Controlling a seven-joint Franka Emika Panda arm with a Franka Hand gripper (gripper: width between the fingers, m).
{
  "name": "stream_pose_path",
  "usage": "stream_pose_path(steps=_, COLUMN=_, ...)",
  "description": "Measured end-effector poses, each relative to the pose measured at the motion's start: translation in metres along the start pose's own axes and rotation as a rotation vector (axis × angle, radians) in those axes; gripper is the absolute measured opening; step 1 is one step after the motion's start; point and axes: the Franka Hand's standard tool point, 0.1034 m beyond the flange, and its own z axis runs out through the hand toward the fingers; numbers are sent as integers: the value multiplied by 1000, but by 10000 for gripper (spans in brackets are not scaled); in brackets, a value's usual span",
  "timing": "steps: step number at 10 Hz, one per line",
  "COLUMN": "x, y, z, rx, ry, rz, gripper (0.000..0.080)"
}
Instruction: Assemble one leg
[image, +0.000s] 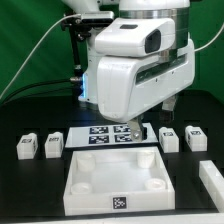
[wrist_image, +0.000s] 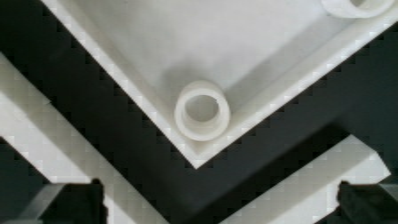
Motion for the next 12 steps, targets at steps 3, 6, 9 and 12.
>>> stream_pose_path(steps=3, x=0, y=0, z=0, rx=1, ry=0, rz=0, gripper=650)
stream_pose_path(steps=6, x=0, y=0, z=1, rx=1, ry=-1, rz=0, gripper=650)
stream_pose_path(steps=9, x=0, y=0, z=1, rx=1, ry=-1, rz=-39, gripper=650)
stream_pose_path(steps=12, x=-2, y=0, z=2, rx=1, ry=-3, rz=-249, gripper=650)
